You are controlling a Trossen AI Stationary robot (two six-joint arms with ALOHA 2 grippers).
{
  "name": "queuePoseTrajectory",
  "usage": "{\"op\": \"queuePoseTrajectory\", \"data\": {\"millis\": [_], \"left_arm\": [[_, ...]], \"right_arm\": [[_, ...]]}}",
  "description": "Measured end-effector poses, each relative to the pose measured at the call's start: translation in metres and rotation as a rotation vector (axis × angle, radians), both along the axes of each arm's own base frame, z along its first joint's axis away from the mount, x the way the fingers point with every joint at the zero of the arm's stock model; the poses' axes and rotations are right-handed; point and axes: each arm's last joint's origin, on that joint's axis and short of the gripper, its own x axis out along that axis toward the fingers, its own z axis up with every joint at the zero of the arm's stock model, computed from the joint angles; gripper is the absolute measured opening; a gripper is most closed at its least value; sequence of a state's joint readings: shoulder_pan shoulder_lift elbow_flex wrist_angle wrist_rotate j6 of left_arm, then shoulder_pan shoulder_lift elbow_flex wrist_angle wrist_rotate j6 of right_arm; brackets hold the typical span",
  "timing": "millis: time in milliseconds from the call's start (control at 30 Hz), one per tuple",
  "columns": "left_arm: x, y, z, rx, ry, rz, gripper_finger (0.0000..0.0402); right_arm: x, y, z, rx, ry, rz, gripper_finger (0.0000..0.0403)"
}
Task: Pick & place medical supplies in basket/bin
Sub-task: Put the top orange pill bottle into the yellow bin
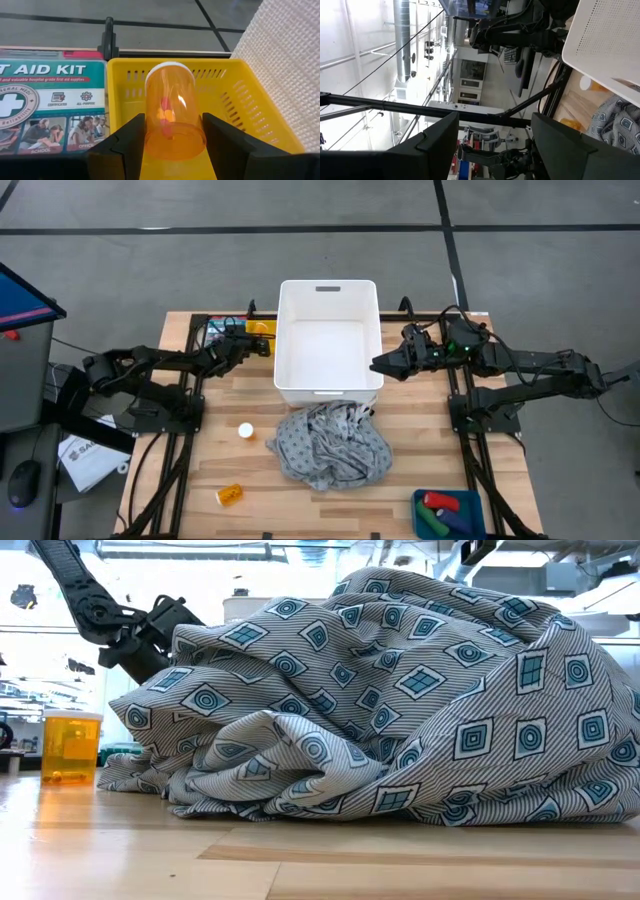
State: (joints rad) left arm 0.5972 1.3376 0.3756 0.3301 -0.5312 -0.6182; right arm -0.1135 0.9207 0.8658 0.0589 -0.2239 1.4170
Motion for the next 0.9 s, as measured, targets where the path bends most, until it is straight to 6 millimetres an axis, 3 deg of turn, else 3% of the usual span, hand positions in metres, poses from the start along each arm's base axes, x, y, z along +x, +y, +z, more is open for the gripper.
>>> {"op": "queuePoseTrajectory", "data": {"millis": [633,900], "left_arm": [[0.001,0.001,0.002,0.014,-0.008,-0.005,0.0217],[0.004,-0.001,0.022,0.065,-0.115,-0.142,0.0215]], "right_arm": [[0.000,0.000,0.000,-0.003,0.000,-0.005,0.0245],[0.000,-0.001,0.000,-0.006,-0.002,-0.018,0.0245]]}}
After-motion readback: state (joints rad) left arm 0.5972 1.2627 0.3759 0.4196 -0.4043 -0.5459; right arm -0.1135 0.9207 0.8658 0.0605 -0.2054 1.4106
